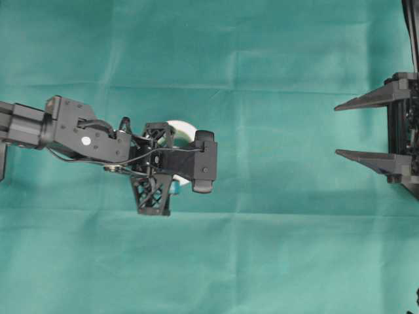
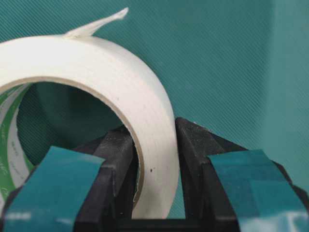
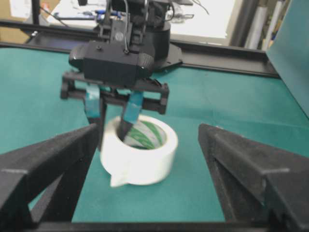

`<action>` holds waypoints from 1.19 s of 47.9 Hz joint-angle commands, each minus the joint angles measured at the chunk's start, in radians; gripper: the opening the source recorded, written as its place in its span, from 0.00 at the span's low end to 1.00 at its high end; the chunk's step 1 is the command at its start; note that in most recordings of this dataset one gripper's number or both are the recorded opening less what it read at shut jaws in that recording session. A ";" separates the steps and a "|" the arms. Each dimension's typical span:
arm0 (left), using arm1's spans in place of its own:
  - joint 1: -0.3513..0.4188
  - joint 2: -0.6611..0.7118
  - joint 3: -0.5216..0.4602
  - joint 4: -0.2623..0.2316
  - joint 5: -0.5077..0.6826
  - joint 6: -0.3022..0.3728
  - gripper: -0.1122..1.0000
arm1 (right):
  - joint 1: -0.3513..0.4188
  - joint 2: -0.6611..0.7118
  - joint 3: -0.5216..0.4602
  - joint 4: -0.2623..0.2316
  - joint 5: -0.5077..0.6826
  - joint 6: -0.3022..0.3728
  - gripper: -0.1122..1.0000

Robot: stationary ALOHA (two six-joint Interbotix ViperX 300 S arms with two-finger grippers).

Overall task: Peel off the duct tape with your right arm.
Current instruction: 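Close the left gripper on the roll wall and lift it upright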

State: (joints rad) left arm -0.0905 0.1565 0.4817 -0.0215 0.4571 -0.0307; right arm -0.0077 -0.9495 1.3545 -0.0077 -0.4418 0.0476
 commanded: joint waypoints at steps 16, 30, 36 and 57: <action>-0.003 -0.179 -0.137 0.008 0.186 0.005 0.28 | -0.002 -0.009 -0.020 -0.002 -0.006 0.002 0.74; -0.002 -0.181 -0.282 0.015 0.367 0.009 0.28 | 0.000 -0.025 -0.025 0.000 -0.002 0.002 0.74; -0.002 -0.176 -0.330 0.015 0.416 0.020 0.28 | -0.002 -0.032 -0.026 0.000 0.003 0.002 0.74; 0.028 -0.138 -0.394 0.015 0.426 0.025 0.28 | 0.000 -0.012 -0.034 0.000 0.009 0.035 0.74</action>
State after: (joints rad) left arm -0.0706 0.0261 0.1319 -0.0107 0.8882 -0.0077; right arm -0.0077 -0.9787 1.3530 -0.0077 -0.4280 0.0767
